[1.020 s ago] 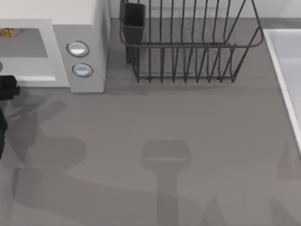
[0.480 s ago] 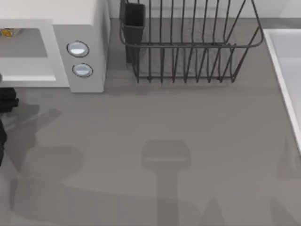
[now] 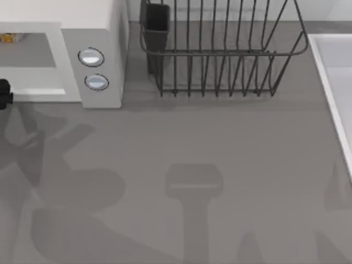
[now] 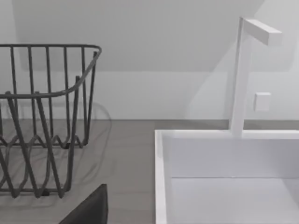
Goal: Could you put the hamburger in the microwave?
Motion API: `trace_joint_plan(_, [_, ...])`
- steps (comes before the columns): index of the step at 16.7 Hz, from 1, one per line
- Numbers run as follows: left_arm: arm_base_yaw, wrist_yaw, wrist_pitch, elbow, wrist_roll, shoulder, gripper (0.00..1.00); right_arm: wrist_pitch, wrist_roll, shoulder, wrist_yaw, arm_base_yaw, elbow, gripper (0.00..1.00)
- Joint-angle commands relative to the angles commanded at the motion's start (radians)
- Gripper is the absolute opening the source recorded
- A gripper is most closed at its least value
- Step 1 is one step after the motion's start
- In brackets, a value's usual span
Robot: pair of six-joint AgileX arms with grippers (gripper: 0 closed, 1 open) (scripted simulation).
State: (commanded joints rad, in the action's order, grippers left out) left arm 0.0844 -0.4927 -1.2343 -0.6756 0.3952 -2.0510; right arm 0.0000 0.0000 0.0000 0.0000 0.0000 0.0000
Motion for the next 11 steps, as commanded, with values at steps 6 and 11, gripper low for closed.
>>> trace_joint_plan(6, [0.0, -0.002, 0.203, 0.002, 0.003, 0.181, 1.0, 0.0, 0.0, 0.0, 0.0, 0.0, 0.0, 1.0])
trace_joint_plan(11, [0.0, -0.003, 0.267, 0.004, 0.005, 0.236, 1.0, 0.0, 0.0, 0.0, 0.0, 0.0, 0.0, 1.0])
